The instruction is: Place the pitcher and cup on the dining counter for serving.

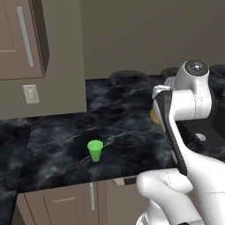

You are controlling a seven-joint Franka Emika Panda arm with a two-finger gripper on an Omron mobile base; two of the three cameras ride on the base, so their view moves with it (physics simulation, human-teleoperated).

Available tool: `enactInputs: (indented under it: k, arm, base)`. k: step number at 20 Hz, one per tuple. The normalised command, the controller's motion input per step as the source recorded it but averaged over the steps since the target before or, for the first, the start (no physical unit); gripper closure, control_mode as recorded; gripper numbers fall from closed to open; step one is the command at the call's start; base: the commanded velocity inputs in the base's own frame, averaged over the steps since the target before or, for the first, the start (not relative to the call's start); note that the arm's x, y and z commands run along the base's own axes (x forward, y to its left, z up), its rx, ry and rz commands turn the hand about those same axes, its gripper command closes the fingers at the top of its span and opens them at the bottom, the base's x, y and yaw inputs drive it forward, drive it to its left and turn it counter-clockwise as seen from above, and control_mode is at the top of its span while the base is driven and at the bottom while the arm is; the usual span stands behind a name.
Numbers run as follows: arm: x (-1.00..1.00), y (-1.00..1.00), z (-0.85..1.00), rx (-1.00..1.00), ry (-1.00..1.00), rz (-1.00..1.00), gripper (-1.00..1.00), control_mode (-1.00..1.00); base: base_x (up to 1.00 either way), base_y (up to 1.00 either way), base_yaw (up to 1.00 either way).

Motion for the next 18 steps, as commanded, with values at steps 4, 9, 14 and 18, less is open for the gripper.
enactInputs:
  k: [4,9,14,18]
  arm:
    - [0.00,0.00,0.00,0.00,0.00,0.00,1.00,1.00]
    - [0.00,0.00,0.00,0.00,0.00,0.00,1.00,1.00]
    - [0.00,0.00,0.00,0.00,0.00,0.00,1.00,1.00]
    - [0.00,0.00,0.00,0.00,0.00,0.00,1.00,1.00]
  base:
    - [-0.97,-0.20,0.01]
    - [-0.93,-0.85,-0.02]
    - [-0.68,-1.00,-0.08]
    - [-0.48,-1.00,-0.13]
